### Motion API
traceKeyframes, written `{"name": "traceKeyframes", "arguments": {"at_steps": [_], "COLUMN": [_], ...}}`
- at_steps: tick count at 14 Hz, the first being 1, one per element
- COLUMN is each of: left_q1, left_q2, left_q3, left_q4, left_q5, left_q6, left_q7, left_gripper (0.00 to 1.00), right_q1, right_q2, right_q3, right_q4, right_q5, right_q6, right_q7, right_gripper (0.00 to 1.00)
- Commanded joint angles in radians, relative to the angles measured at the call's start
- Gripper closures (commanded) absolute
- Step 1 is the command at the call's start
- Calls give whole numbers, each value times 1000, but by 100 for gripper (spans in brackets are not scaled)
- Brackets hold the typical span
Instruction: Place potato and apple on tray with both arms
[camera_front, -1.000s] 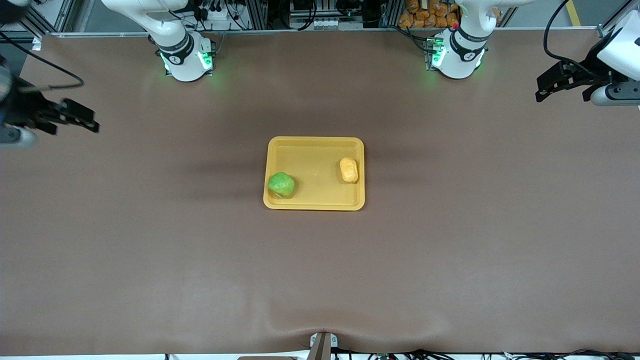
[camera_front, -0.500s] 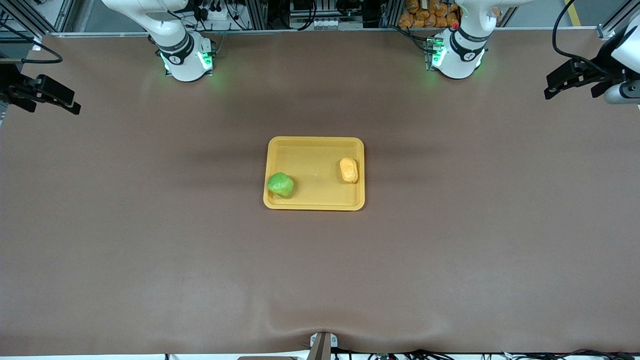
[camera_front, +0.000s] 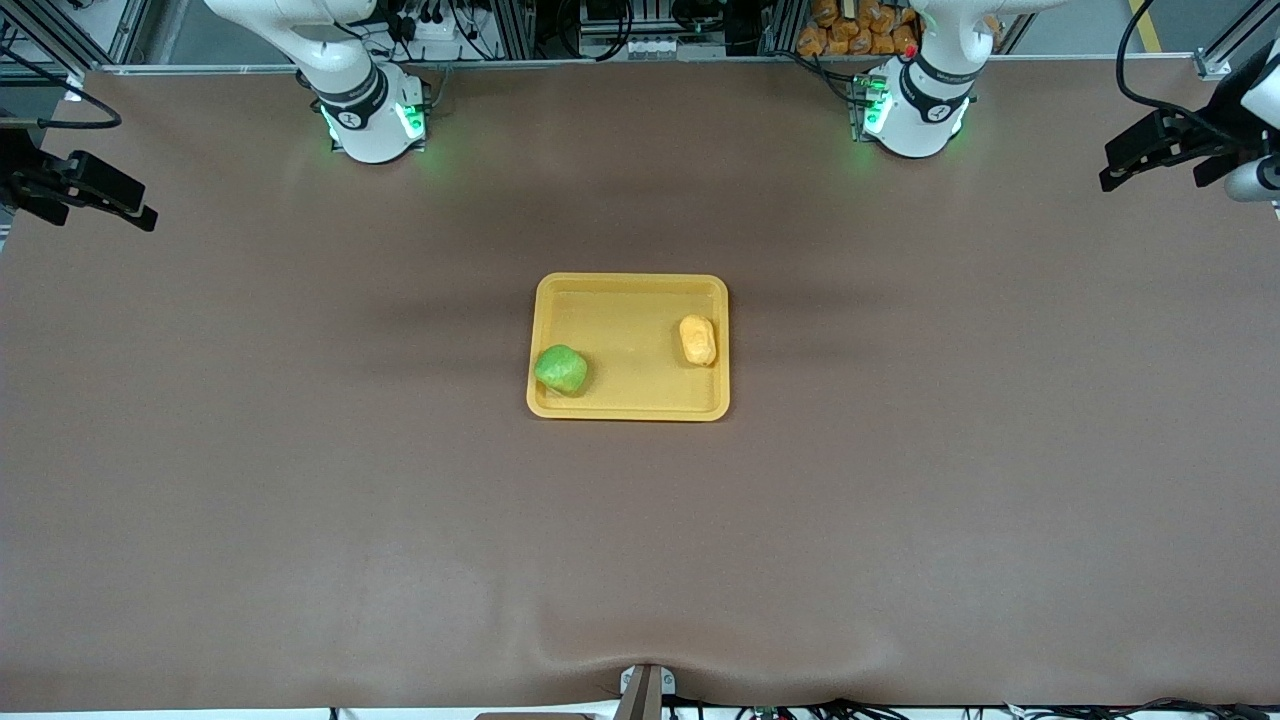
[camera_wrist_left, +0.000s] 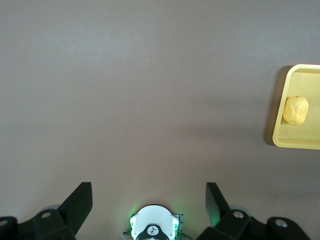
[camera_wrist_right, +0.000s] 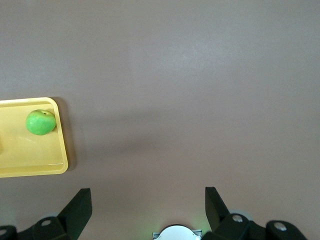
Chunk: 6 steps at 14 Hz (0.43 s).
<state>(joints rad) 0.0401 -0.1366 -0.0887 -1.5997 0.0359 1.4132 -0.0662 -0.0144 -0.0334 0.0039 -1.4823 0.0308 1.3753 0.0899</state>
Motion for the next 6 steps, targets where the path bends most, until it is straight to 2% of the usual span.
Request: {"name": "traceKeyframes", "arguments": {"at_steps": [1,6], "left_q1": [9,10], "left_q2": [-1,-1], "left_q3": [1,1], "left_q4": [17,24], "left_q5": [-14,-14], "left_q6": [-19,-23], "left_q7": [3,0], "left_gripper": [0,0], "right_q1": [-25,-24], "right_q2": [-16,-14], "right_q3": [24,24], "right_q4": [-10,-19], "right_q5": [-22,-22], "right_q6": [4,4], "right_q7": [10,7], "right_gripper": [0,0]}}
